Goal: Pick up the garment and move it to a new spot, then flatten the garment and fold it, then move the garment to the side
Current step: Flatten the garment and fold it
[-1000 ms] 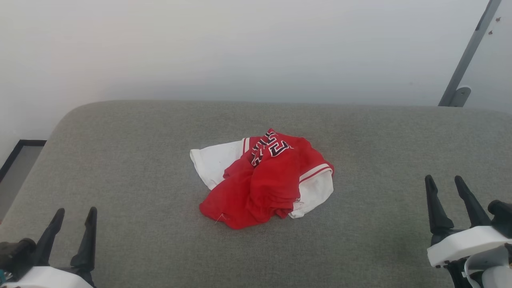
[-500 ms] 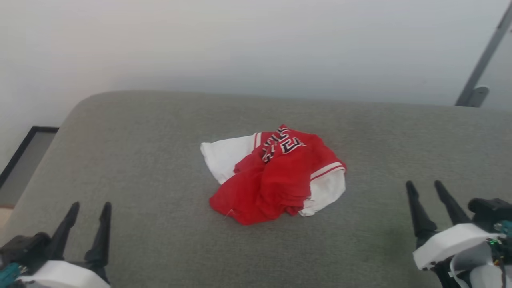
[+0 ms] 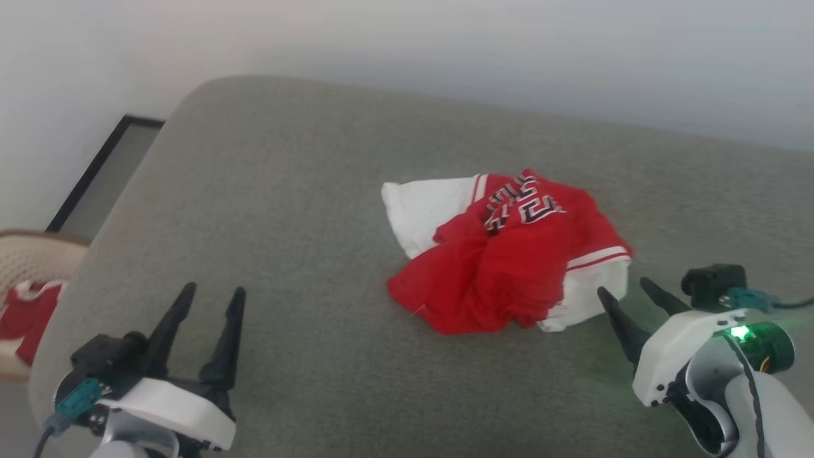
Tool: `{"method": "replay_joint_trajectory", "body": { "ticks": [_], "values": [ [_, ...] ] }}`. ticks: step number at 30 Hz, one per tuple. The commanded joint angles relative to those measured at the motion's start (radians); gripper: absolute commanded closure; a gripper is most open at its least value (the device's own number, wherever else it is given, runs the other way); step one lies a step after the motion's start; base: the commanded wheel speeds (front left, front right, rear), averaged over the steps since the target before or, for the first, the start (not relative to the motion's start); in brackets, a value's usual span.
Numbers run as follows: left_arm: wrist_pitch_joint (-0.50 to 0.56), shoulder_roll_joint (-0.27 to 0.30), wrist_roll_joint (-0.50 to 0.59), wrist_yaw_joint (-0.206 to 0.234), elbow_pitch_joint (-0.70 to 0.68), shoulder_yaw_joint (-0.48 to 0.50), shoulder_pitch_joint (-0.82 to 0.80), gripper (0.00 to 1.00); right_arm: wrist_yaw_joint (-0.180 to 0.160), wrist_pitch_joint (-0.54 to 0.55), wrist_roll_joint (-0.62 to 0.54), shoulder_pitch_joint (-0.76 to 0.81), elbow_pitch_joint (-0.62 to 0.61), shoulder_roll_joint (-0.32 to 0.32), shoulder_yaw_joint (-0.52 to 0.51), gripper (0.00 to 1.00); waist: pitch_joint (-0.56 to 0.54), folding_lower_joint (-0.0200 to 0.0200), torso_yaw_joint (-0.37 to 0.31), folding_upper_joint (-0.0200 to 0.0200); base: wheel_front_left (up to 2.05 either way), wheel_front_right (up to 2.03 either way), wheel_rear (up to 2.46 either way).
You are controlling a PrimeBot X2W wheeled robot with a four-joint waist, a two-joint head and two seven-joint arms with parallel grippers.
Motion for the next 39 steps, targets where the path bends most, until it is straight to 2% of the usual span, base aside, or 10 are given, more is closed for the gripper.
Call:
{"method": "replay_joint_trajectory", "body": {
  "ticks": [1,9,17,18,19,25,31,35,39],
  "values": [
    [-0.008,-0.004,0.011,-0.006,0.006,-0.004,-0.021,0.0,0.0,0.02,-0.006,-0.016,0.009,-0.012,0.011,0.0,0.037,0.0,0.039,0.0,0.0,0.0,0.0],
    [-0.026,-0.048,0.022,-0.026,0.05,-0.039,-0.076,0.0,0.0,0.206,-0.061,-0.071,0.078,-0.062,0.039,0.0,0.094,0.0,0.093,0.0,0.0,0.0,0.0],
    [-0.038,-0.08,0.029,-0.037,0.092,-0.052,-0.113,0.0,0.0,0.341,-0.086,-0.104,0.149,-0.058,0.088,0.0,0.118,0.0,0.113,0.0,0.0,0.0,0.0],
    [-0.039,-0.08,0.028,-0.04,0.097,-0.05,-0.114,0.0,0.0,0.353,-0.088,-0.109,0.157,-0.057,0.097,0.54,0.119,0.0,0.113,0.0,0.0,0.0,0.0],
    [-0.041,-0.081,0.026,-0.041,0.103,-0.048,-0.116,0.0,0.0,0.359,-0.09,-0.114,0.162,-0.057,0.099,1.0,0.119,0.0,0.113,0.0,0.0,0.0,0.0],
    [-0.046,-0.082,0.026,-0.042,0.122,-0.029,-0.113,0.0,0.0,0.398,-0.054,-0.121,0.141,-0.06,0.094,1.0,0.104,0.0,0.093,0.0,0.0,0.0,0.0],
    [-0.049,-0.061,0.028,-0.032,0.11,-0.005,-0.083,0.0,-0.001,0.451,0.005,-0.108,0.025,-0.114,0.056,1.0,0.076,0.0,0.048,0.0,0.0,0.0,0.0],
    [-0.05,-0.047,0.026,-0.025,0.096,0.008,-0.068,0.0,-0.001,0.518,0.044,-0.077,-0.072,-0.185,0.023,1.0,0.063,0.0,0.019,0.0,0.0,0.0,0.0],
    [-0.048,-0.043,0.025,-0.022,0.085,0.009,-0.069,0.0,-0.001,0.572,0.076,-0.03,-0.131,-0.284,-0.025,1.0,0.062,0.0,0.004,0.0,0.0,0.0,0.0]
  ]
}}
